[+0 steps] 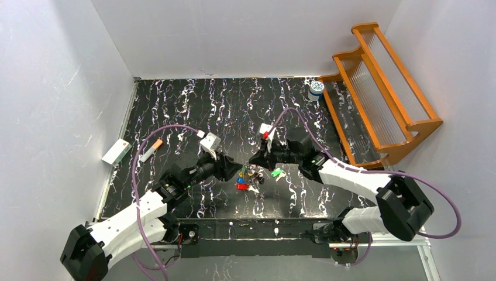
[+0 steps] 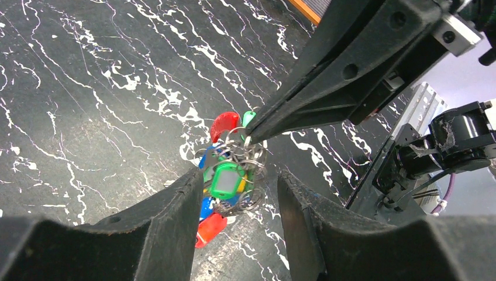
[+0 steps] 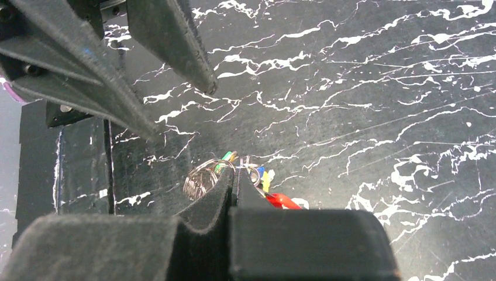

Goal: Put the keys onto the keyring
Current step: Adjust the keyring at the center of the board, then place the keyring at the center of the board.

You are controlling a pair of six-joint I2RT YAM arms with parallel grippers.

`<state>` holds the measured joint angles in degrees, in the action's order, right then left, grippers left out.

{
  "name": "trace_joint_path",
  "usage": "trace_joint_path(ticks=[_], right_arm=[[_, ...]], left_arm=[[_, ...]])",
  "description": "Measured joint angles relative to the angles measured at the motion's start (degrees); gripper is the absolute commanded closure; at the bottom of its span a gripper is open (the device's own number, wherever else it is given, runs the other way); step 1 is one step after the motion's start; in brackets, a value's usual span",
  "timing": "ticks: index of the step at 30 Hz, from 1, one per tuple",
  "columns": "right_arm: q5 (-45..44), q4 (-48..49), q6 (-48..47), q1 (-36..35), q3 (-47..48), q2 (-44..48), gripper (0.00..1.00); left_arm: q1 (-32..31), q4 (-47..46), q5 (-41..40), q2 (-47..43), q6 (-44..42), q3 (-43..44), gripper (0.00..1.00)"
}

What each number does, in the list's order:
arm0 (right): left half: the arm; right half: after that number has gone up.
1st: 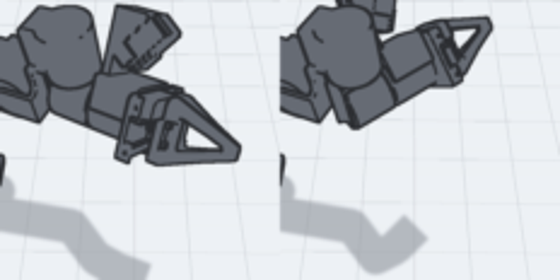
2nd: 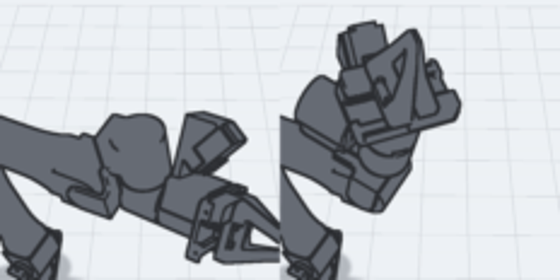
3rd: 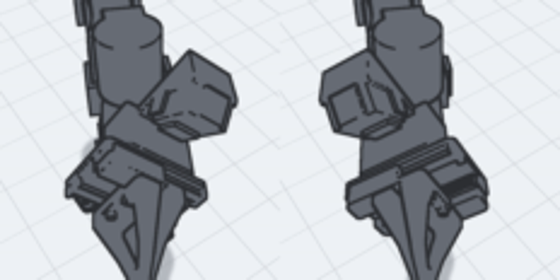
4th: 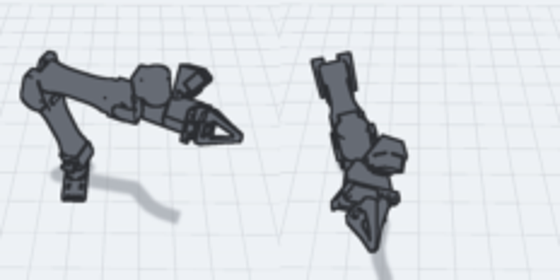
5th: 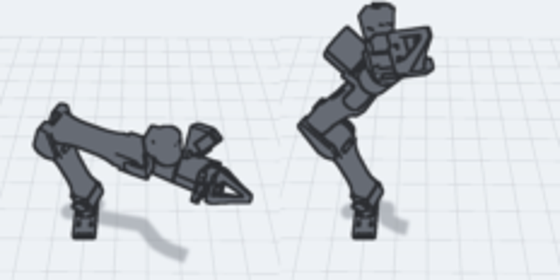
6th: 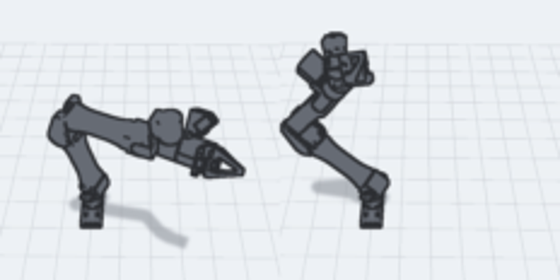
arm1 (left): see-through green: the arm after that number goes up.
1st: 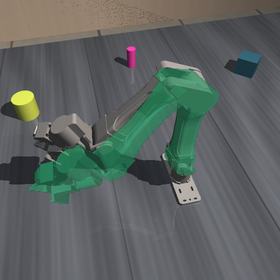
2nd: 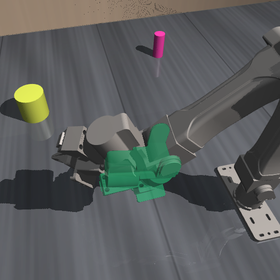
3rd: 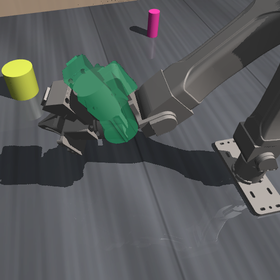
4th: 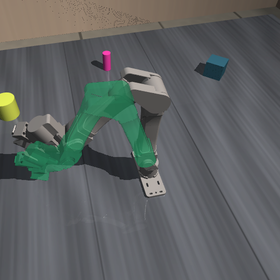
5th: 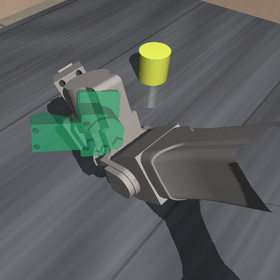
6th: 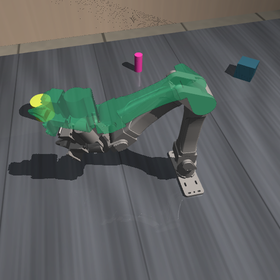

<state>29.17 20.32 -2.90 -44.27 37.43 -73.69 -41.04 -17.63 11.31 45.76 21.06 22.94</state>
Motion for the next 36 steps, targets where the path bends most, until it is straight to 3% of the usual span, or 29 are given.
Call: trace_joint_path(ticks=[9, 18, 25, 36], right_arm=[[3.48, 5.60, 1.09, 0.00, 3.63, -8.13, 0.98], [5.70, 8.24, 4.13, 0.02, 4.85, -14.93, 0.43], [1.73, 9.20, 5.25, 0.02, 2.51, -13.07, 0.21], [-7.56, 7.85, 8.07, 0.02, -5.60, -5.62, 0.23]], left_arm=[[-0.02, 0.00, -0.42, -0.85, -0.02, 0.00, 0.52], [-0.02, 0.07, -1.68, -1.53, 0.24, -0.07, 0.52], [0.00, 1.11, -4.37, -1.99, 2.34, -1.33, 0.52], [0.00, 5.84, -10.93, 2.99, 8.22, -2.62, 0.52]])
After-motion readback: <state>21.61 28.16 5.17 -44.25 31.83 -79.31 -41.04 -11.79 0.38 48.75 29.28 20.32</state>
